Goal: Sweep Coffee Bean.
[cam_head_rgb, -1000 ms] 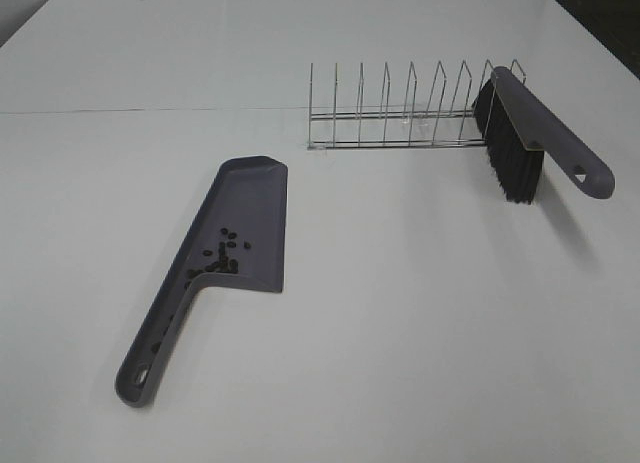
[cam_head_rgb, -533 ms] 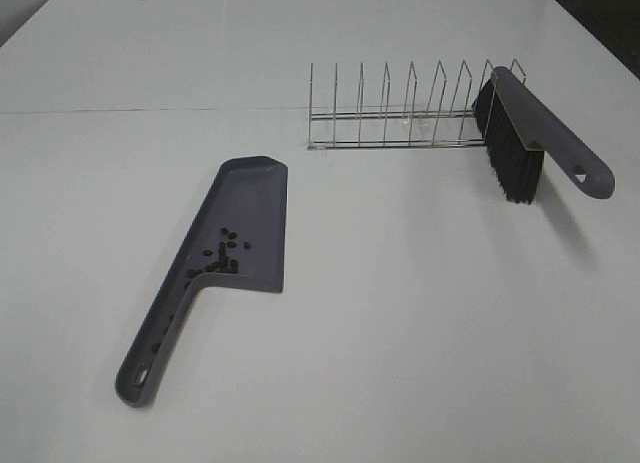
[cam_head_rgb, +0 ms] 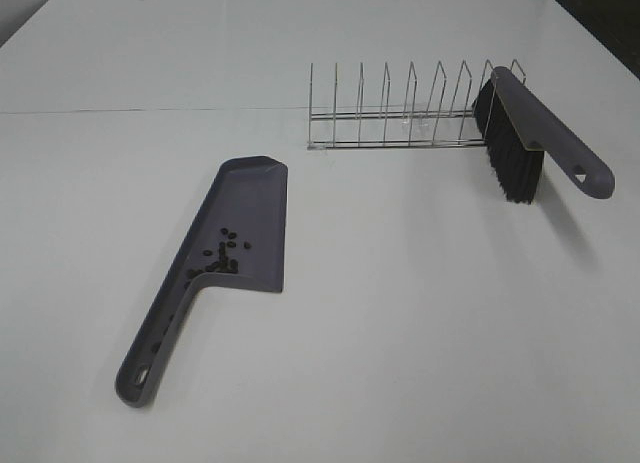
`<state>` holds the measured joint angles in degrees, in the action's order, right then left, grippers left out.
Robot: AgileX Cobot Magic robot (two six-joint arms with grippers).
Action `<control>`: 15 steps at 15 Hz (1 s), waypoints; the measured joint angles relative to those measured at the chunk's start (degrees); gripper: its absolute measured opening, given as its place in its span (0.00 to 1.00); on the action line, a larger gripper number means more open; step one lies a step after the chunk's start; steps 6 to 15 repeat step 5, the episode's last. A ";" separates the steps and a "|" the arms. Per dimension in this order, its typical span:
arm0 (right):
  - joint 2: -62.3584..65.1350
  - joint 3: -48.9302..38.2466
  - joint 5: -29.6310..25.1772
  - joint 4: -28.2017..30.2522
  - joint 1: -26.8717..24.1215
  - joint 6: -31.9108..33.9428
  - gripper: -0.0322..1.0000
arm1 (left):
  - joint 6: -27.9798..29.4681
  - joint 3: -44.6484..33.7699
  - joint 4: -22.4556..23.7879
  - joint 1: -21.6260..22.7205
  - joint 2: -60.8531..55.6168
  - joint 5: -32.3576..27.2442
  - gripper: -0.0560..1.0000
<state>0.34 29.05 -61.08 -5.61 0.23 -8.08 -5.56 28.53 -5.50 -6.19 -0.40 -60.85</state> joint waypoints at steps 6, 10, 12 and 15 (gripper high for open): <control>0.00 0.00 0.00 0.00 0.00 0.00 0.68 | 0.00 0.00 0.00 0.00 0.00 0.00 0.63; 0.00 0.00 0.00 0.00 0.00 0.00 0.68 | 0.00 0.00 0.00 0.00 0.00 0.00 0.63; 0.00 0.00 0.00 0.00 0.00 0.00 0.68 | 0.00 0.00 0.00 0.00 0.00 0.00 0.63; 0.00 0.00 0.00 0.00 0.00 0.00 0.68 | 0.00 0.00 0.00 0.00 0.00 0.00 0.63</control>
